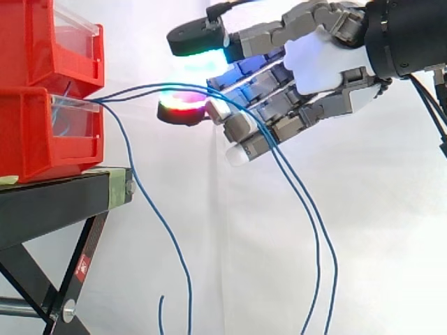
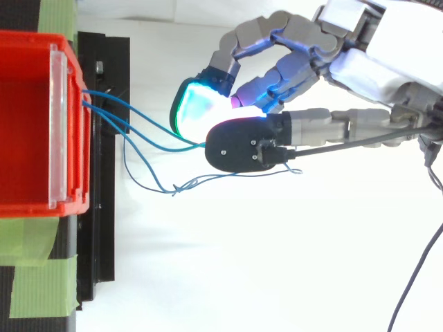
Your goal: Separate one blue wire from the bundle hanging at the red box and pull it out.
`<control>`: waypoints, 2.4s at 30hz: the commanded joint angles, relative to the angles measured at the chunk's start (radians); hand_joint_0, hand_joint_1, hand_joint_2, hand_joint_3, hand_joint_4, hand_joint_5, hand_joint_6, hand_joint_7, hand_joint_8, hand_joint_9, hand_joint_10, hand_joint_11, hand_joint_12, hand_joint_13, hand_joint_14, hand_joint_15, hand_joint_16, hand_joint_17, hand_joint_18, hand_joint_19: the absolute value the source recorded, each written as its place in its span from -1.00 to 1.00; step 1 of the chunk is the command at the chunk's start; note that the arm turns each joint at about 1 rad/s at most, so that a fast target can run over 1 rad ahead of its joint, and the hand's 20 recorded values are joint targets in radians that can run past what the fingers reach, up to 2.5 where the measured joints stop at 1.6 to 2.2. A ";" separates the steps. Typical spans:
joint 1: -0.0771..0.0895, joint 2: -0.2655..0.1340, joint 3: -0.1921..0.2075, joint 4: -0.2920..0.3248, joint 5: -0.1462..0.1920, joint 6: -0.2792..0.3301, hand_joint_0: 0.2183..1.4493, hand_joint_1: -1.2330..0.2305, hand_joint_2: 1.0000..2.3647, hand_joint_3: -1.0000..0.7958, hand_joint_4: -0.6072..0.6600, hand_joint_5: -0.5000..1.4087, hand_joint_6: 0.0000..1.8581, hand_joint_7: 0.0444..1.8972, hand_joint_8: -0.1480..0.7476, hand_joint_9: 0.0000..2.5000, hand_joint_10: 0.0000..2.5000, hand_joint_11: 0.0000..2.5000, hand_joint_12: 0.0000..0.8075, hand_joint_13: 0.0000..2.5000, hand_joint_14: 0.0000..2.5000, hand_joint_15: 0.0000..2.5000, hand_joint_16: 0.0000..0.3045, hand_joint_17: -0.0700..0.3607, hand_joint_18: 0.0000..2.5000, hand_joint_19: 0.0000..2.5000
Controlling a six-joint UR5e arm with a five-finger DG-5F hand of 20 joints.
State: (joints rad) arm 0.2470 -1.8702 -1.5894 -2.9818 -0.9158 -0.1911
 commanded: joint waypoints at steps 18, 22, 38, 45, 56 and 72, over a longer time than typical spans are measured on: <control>0.000 0.000 0.000 0.001 0.000 -0.001 -0.74 -0.43 -1.00 -0.44 0.41 -0.71 -0.05 -0.19 0.21 -0.24 -1.00 0.11 0.21 -0.14 -1.00 0.15 -0.57 0.01 -0.31 -0.62; 0.000 -0.001 0.000 0.001 0.000 0.001 -0.56 -0.53 -1.00 -0.44 0.32 -0.72 -0.06 -0.15 0.06 -0.29 -0.99 0.10 0.03 -0.19 -0.99 0.15 -0.63 -0.09 -0.38 -0.60; 0.000 0.000 0.000 -0.002 0.002 0.002 -0.25 -0.56 -0.98 -0.21 0.22 -0.72 -0.05 -0.16 -0.02 -0.30 -0.99 0.11 -0.07 -0.20 -0.99 0.15 -0.67 -0.16 -0.40 -0.59; 0.000 0.000 0.000 0.000 0.002 0.002 -0.23 -0.55 -0.98 -0.18 0.21 -0.72 -0.04 -0.17 -0.02 -0.29 -0.99 0.10 -0.08 -0.20 -0.99 0.15 -0.68 -0.16 -0.39 -0.60; 0.000 0.000 0.000 -0.003 0.002 0.016 -0.17 -0.49 -0.97 -0.09 0.22 -0.71 -0.04 -0.19 -0.02 -0.27 -0.99 0.08 -0.09 -0.18 -0.99 0.15 -0.69 -0.18 -0.40 -0.58; 0.000 0.000 0.000 -0.013 0.002 0.036 -0.37 -0.24 -0.80 0.04 0.32 -0.69 -0.02 -0.26 0.15 -0.19 -1.00 0.03 0.15 -0.10 -1.00 0.13 -0.61 -0.05 -0.30 -0.60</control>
State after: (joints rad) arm 0.2470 -1.8701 -1.5894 -2.9943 -0.9142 -0.1551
